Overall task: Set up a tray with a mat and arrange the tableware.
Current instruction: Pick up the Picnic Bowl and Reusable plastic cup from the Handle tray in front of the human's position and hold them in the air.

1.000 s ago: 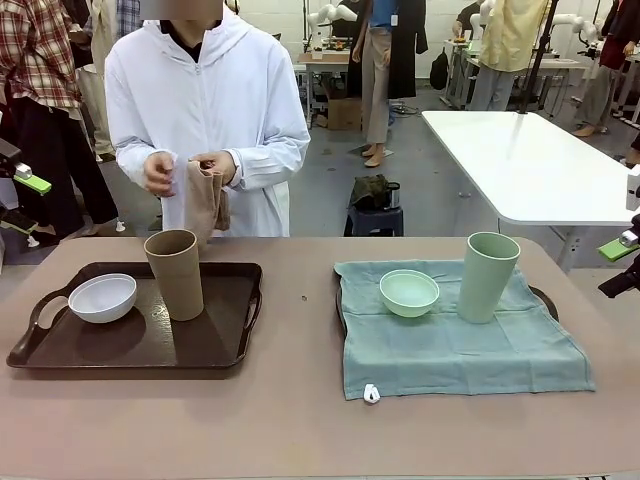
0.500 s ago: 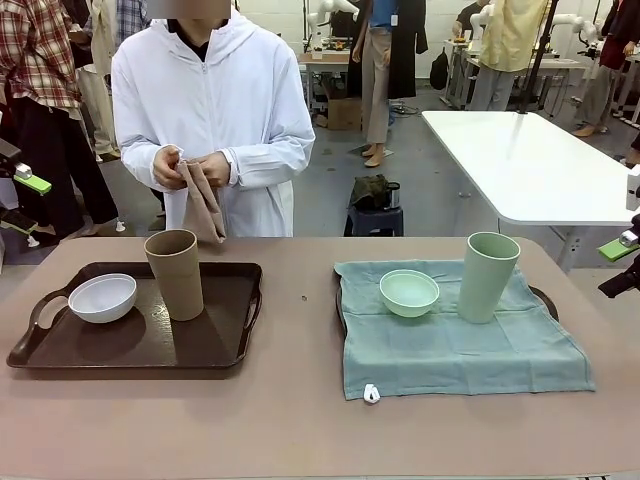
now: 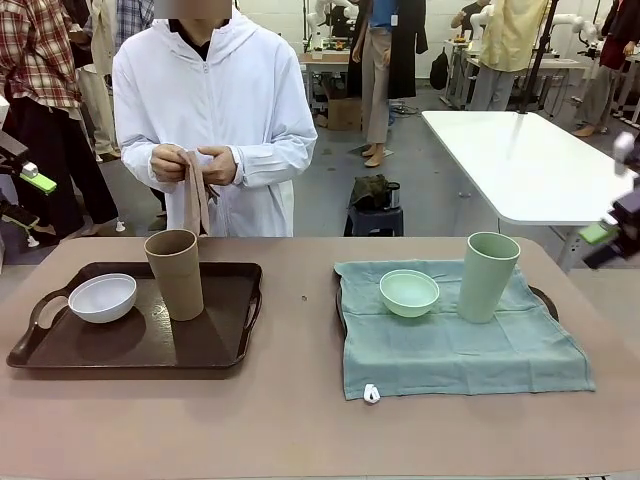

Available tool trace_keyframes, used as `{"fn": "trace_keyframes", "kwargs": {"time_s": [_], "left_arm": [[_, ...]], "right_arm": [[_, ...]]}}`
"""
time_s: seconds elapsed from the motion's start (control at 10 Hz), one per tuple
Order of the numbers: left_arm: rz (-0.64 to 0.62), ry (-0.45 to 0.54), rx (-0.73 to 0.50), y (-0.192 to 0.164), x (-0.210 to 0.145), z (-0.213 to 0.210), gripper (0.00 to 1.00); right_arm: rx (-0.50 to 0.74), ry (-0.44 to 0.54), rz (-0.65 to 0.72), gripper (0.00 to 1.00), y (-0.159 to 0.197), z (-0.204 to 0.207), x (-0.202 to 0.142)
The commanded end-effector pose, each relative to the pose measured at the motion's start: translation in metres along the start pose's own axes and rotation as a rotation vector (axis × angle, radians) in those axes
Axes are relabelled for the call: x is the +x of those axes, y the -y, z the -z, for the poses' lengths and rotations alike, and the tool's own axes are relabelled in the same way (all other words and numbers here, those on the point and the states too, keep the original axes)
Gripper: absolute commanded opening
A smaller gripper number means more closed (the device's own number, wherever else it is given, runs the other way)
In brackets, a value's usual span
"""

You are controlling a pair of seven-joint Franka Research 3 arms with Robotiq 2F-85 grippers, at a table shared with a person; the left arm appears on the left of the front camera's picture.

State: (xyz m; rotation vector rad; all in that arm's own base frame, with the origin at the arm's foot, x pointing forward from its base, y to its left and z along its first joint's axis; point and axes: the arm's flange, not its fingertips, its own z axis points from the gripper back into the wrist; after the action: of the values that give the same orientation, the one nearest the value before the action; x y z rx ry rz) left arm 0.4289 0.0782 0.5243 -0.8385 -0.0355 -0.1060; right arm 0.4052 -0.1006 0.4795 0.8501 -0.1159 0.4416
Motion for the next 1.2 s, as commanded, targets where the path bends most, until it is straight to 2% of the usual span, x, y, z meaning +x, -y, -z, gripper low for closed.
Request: {"fn": "trace_keyframes", "kwargs": {"time_s": [0.0, 0.1, 0.2, 0.4, 0.5, 0.7, 0.9, 1.0, 1.1], "left_arm": [[-0.007, -0.064, 0.150, 0.024, 0.007, -0.010, 0.81], [-0.029, -0.093, 0.247, 0.040, 0.009, -0.011, 0.81], [-0.059, -0.110, 0.341, 0.053, 0.012, -0.009, 0.81], [-0.143, -0.119, 0.490, 0.076, 0.016, -0.007, 0.81], [-0.159, -0.094, 0.515, 0.090, 0.019, -0.013, 0.81], [-0.169, -0.071, 0.548, 0.100, 0.021, -0.014, 0.81], [-0.148, -0.056, 0.551, 0.097, 0.029, -0.007, 0.81], [-0.132, -0.033, 0.509, 0.095, 0.030, -0.006, 0.81], [-0.147, -0.065, 0.530, 0.098, 0.023, -0.010, 0.81]], "right_arm": [[-0.214, 0.033, -0.177, 1.00, -0.050, 0.028, 0.052], [-0.316, 0.049, -0.284, 1.00, -0.078, 0.051, 0.086], [-0.348, 0.003, -0.381, 1.00, -0.099, 0.078, 0.115], [-0.345, -0.085, -0.619, 1.00, -0.129, 0.139, 0.165], [-0.351, -0.111, -0.690, 1.00, -0.137, 0.175, 0.190], [-0.397, -0.124, -0.764, 1.00, -0.138, 0.230, 0.218], [-0.259, -0.106, -0.814, 1.00, -0.140, 0.253, 0.238], [-0.149, -0.131, -0.799, 1.00, -0.139, 0.246, 0.232], [-0.338, -0.131, -0.779, 1.00, -0.140, 0.261, 0.227]]}}
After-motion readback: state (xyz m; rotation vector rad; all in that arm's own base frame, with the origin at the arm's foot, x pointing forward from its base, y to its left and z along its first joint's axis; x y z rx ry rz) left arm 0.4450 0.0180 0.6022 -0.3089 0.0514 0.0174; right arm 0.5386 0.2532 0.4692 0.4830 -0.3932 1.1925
